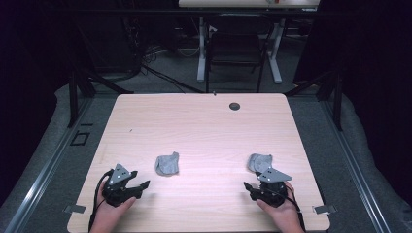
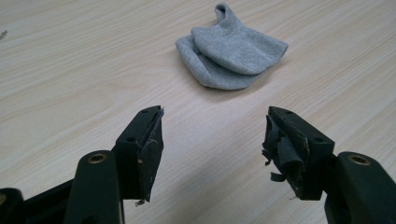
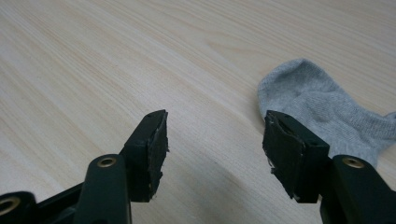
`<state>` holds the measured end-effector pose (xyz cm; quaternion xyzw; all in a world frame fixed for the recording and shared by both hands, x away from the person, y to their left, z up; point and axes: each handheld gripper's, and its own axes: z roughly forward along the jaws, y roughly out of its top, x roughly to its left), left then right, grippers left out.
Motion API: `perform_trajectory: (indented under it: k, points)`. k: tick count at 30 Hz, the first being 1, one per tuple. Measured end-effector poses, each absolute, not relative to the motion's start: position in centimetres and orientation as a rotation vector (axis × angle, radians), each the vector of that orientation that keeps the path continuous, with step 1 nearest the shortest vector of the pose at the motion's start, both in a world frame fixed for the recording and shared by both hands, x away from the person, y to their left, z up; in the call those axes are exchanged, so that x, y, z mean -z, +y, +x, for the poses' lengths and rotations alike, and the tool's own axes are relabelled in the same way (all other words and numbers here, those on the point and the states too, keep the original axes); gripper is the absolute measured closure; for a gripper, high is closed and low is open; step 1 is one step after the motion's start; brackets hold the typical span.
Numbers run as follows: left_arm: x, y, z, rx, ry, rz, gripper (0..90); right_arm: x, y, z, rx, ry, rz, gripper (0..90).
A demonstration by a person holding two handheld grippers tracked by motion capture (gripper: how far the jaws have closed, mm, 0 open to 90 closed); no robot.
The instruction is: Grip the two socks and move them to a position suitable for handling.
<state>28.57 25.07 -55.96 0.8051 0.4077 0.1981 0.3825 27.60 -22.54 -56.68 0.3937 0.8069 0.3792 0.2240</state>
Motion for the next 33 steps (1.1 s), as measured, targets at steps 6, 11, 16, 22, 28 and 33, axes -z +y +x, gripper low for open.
perform_trajectory:
  k: [6,11,16,22,28,33]
  points:
    - [56.11,24.95,28.55,-0.502,1.042,2.058,38.4,56.51,-22.65,27.45,-1.08,2.215,1.112,41.3]
    - [56.03,24.97,28.47,-0.502,1.037,2.053,39.0,56.43,-22.57,27.5,-1.121,2.224,1.118,43.1]
    - [56.09,24.99,28.41,-0.488,1.041,2.045,39.0,56.51,-22.46,27.61,-1.131,2.244,1.133,43.6]
    - [56.13,25.41,28.21,-0.487,1.073,2.023,38.8,56.46,-22.14,27.66,-1.104,2.269,1.122,48.0]
    - [56.14,25.56,28.28,-0.495,1.081,2.011,38.9,56.33,-22.16,27.65,-1.075,2.26,1.121,52.9]
    - [56.09,25.6,28.16,-0.481,1.082,2.008,43.3,55.93,-22.44,27.66,-1.073,2.229,1.136,61.7]
